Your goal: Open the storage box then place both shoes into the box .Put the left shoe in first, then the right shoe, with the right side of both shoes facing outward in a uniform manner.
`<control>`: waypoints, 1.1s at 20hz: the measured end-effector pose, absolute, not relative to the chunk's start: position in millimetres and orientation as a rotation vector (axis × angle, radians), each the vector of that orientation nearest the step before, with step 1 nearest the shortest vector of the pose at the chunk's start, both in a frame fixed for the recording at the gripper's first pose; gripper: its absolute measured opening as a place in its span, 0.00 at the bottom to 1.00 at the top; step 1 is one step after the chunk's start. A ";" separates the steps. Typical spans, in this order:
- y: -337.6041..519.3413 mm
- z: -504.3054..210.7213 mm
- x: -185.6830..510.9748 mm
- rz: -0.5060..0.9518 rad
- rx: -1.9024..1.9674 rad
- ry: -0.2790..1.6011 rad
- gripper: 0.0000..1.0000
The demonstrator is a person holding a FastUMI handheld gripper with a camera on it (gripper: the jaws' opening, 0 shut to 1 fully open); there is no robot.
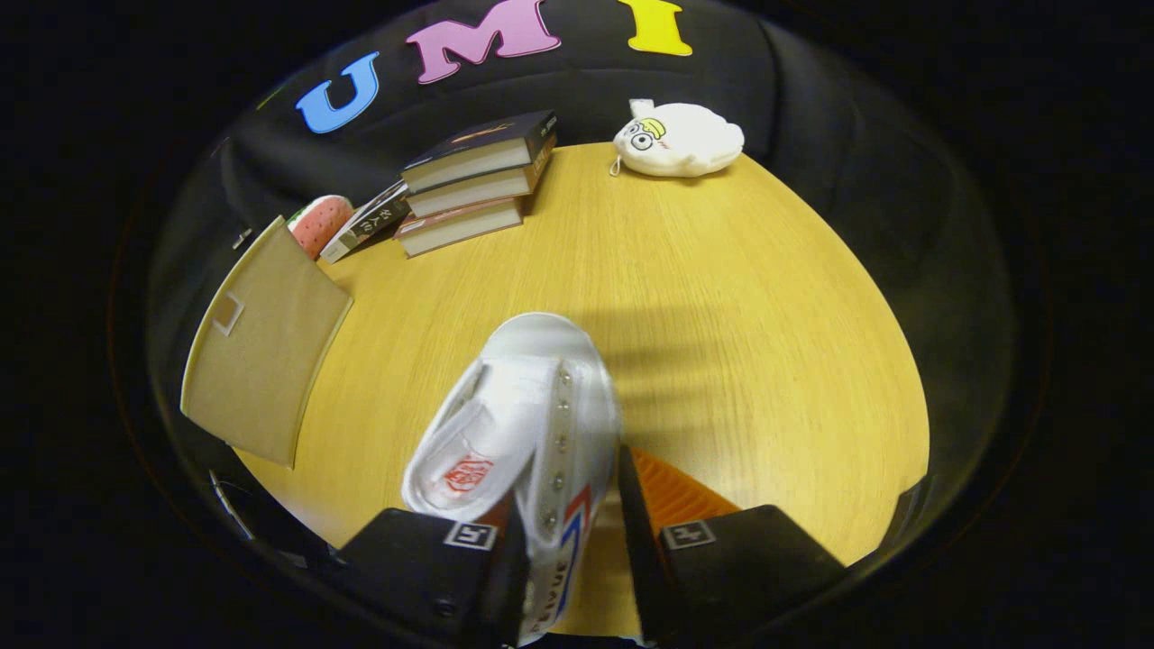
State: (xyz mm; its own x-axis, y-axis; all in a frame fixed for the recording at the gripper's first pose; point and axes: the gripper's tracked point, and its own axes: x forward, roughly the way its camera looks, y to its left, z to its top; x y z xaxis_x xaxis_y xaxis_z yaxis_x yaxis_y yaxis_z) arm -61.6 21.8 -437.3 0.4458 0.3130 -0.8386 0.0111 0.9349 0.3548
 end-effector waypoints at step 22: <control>66.0 -284.8 -19.2 0.111 0.605 1.059 0.08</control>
